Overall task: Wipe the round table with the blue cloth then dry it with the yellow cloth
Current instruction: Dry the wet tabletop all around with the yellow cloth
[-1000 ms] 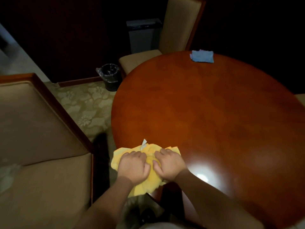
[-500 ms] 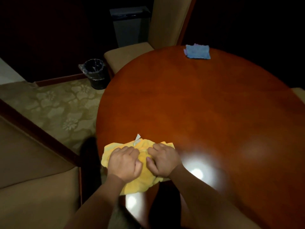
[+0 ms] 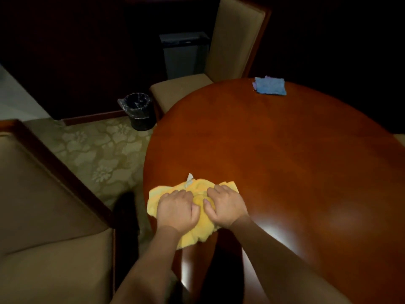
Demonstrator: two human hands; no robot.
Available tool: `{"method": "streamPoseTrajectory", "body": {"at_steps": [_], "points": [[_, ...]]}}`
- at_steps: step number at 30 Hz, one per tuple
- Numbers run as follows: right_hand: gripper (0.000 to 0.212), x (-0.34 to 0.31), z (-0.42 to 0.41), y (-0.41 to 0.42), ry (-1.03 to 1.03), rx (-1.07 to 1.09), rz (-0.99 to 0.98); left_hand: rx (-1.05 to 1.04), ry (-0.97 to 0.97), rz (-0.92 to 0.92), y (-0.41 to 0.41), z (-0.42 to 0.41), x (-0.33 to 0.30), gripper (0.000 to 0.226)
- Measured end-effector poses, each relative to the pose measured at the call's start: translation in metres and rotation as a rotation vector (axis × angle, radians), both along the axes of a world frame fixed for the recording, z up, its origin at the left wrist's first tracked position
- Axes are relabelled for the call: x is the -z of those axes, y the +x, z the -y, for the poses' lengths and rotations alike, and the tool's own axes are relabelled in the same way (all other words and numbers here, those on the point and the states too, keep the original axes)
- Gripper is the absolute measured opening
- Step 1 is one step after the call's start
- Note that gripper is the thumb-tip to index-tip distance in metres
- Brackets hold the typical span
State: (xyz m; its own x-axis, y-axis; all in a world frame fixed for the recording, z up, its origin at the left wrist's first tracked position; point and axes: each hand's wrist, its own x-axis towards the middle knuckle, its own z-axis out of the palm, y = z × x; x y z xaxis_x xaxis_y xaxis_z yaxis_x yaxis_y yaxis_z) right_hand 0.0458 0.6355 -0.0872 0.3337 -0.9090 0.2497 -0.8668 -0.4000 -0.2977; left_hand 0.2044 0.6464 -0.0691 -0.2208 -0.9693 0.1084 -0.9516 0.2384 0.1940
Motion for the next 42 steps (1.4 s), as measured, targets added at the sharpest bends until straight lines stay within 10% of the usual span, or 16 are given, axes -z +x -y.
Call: {"method": "streamPoseTrajectory", "body": {"at_steps": [42], "points": [[0.033, 0.007, 0.162, 0.018, -0.058, 0.156, 0.026, 0.043, -0.028, 0.021, 0.011, 0.178, 0.012, 0.031]]}}
